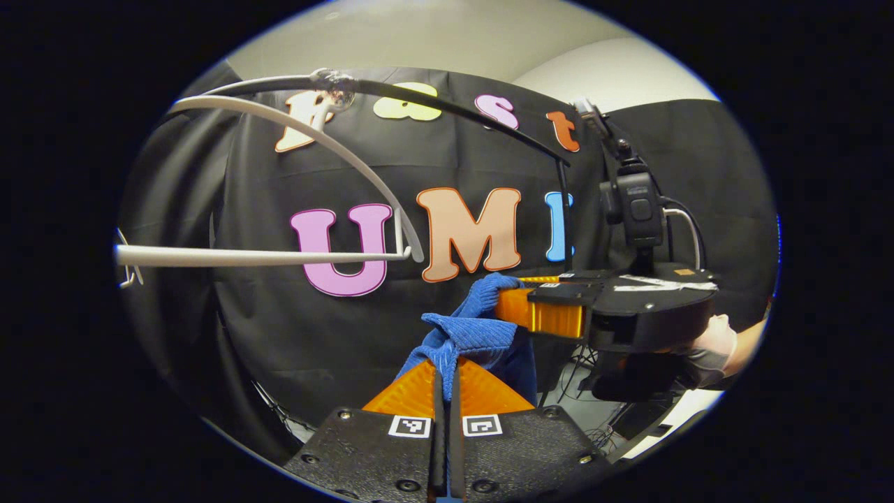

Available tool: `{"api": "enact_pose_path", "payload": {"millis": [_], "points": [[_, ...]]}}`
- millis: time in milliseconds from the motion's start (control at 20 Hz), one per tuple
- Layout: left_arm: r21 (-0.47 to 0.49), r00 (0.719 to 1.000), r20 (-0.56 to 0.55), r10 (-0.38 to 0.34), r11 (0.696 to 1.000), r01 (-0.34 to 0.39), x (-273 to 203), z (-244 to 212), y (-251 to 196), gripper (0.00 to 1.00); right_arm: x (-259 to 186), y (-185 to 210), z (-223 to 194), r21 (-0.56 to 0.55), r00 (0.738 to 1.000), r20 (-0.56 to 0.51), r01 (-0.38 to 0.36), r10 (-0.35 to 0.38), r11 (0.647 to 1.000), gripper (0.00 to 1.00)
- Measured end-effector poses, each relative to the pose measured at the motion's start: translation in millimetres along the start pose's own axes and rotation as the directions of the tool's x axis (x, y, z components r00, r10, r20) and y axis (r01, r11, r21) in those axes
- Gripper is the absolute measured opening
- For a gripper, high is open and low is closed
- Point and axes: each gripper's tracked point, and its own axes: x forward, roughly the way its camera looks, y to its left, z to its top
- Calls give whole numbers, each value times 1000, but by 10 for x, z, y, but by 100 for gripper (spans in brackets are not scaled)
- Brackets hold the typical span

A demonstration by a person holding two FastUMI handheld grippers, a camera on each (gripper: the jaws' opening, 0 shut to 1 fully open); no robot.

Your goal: Grasp the clothes on the hanger with both hands and then place them into the laundry hamper below.

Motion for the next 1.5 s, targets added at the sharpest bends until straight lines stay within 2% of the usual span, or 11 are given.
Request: {"api": "enact_pose_path", "payload": {"millis": [150, 200, 300, 400, 500, 550, 750, 1050, 1150, 1250, 1500], "points": [[13, 999, -41, 13, 1000, -12, 73, -257, 84, 4, 42, 85, -127, -13, 1000, -23, -11, 10, 1000, 30], [15, 998, -62, 18, 1000, -17, 97, -367, 116, 4, 66, 131, -188, -12, 999, -36, -18, 17, 1000, 25], [1, 994, -103, 30, 1000, -30, 106, -614, 187, 4, 112, 221, -344, -11, 997, -66, -31, 31, 999, 30], [-21, 989, -144, 46, 999, -49, 79, -857, 253, 4, 155, 295, -530, -8, 994, -102, -42, 41, 999, 25], [-37, 981, -184, 61, 997, -69, 53, -1086, 346, 4, 180, 342, -771, 4, 987, -151, -47, 47, 999, 30], [-43, 977, -204, 67, 996, -77, 45, -1187, 376, 4, 177, 363, -933, 12, 982, -182, -48, 49, 999, 26], [-68, 955, -284, 87, 992, -110, -29, -1579, 462, 4, 111, 374, -1527, 35, 953, -298, -42, 51, 999, 30], [-99, 901, -424, 89, 985, -143, -163, -2218, 477, 4, -82, 421, -2328, 18, 883, -467, -57, 59, 998, 30], [-110, 877, -474, 80, 983, -150, -244, -2427, 462, 8, -183, 459, -2556, 30, 859, -508, -54, 61, 998, 35], [-118, 855, -513, 73, 981, -154, -344, -2610, 440, 12, -241, 475, -2659, 47, 848, -526, -50, 67, 998, 31], [-141, 847, -526, 76, 974, -175, -347, -2725, 462, 28, -311, 450, -2717, 34, 838, -543, -49, 60, 998, 31]]}}
